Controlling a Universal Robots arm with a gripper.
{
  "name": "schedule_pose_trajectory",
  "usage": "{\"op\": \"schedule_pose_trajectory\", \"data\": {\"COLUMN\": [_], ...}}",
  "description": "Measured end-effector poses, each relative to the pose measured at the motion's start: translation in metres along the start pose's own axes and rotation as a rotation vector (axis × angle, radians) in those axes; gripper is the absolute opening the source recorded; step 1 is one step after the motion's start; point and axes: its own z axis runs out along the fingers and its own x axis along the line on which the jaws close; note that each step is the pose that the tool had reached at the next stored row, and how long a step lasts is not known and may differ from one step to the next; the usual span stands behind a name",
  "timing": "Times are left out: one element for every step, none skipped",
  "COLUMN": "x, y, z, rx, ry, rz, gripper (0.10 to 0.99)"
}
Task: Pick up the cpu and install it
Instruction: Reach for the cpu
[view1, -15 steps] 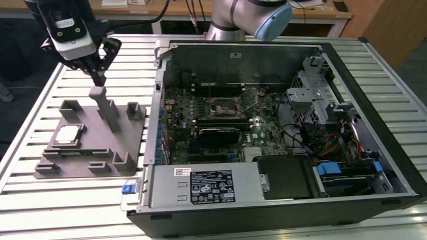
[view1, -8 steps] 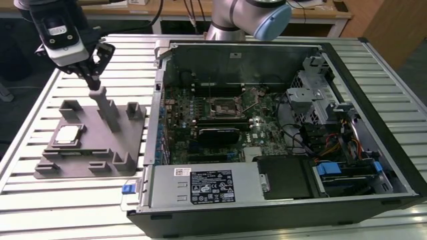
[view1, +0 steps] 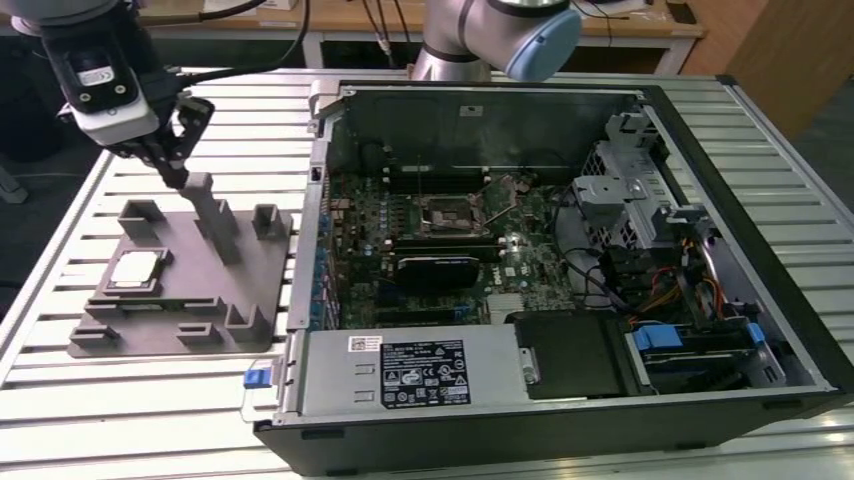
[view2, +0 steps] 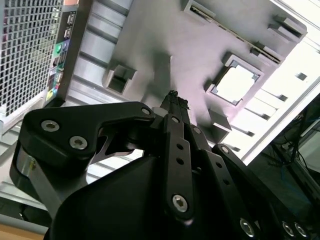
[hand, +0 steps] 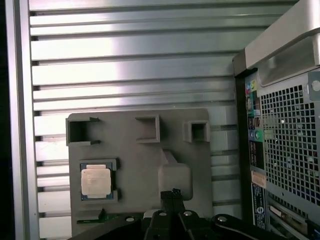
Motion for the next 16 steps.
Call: {"op": "schedule_pose_trajectory", "data": {"x": [0.0028, 0.0057, 0.0088, 0.0117, 0.0149, 0.0179, 0.0212, 0.0241, 0.0270, 0.0298, 0.0326, 0.0353, 0.0378, 0.0402, 0.0426, 0.0450], "y": [-0.0002, -0.0005, -0.0007, -0.0010, -0.0013, -0.0015, -0.0018, -0.0020, -0.0023, -0.0026, -0.0028, -0.0031, -0.0033, -0.0035, -0.0037, -0.0040], "z": [0.0009, 0.0017, 0.0025, 0.0032, 0.0040, 0.0048, 0.0057, 0.0066, 0.0076, 0.0087, 0.0099, 0.0112, 0.0125, 0.0137, 0.0151, 0.0165], "rx": [0.000, 0.000, 0.000, 0.000, 0.000, 0.000, 0.000, 0.000, 0.000, 0.000, 0.000, 0.000, 0.000, 0.000, 0.000, 0.000], "ry": [0.0000, -0.0001, 0.0000, 0.0000, 0.0000, -0.0001, -0.0001, 0.0000, 0.0001, 0.0000, 0.0000, 0.0000, -0.0001, 0.0001, 0.0001, 0.0000], "rz": [0.000, 0.000, 0.000, 0.000, 0.000, 0.000, 0.000, 0.000, 0.000, 0.000, 0.000, 0.000, 0.000, 0.000, 0.000, 0.000], "gripper": [0.106, 0.106, 0.106, 0.106, 0.106, 0.106, 0.106, 0.106, 0.106, 0.106, 0.106, 0.106, 0.106, 0.106, 0.106, 0.106]}}
